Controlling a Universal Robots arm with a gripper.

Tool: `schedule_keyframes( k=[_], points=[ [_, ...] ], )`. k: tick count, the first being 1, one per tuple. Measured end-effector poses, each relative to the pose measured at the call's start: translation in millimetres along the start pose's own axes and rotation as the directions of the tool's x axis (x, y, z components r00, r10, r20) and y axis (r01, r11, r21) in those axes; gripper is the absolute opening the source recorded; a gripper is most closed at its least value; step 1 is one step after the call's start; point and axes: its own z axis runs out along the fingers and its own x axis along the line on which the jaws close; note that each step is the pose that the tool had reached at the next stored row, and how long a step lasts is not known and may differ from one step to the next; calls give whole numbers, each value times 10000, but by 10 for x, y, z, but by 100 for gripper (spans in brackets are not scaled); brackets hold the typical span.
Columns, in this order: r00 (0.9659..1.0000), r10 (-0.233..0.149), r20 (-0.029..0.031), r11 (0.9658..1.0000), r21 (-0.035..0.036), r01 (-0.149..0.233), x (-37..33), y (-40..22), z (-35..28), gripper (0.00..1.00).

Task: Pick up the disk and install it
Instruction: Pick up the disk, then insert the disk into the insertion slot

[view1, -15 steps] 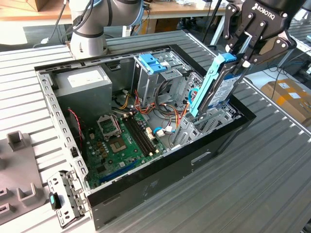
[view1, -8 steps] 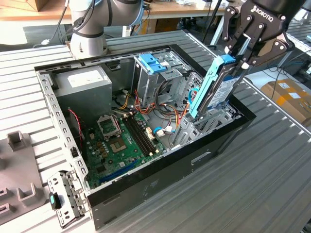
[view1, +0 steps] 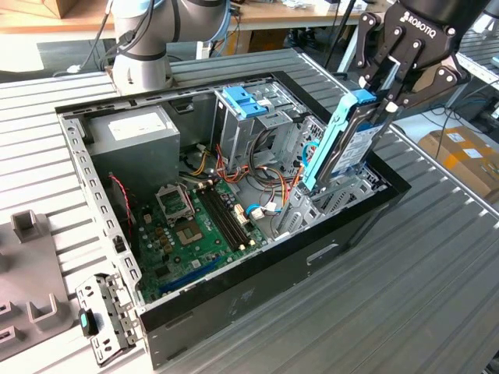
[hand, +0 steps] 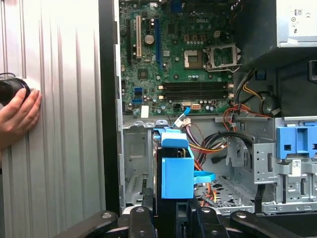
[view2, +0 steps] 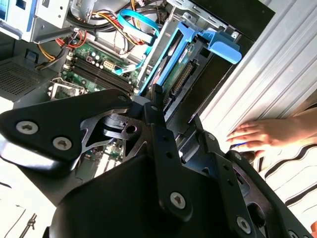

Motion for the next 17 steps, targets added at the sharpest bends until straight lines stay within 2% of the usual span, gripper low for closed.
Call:
schedule_keyframes(
  k=[4,17],
  points=[
    [10000,0,37,10000,-1,0,-2,0,24,35],
    [10000,0,39,10000,-1,0,-11,1,59,35]
  ],
)
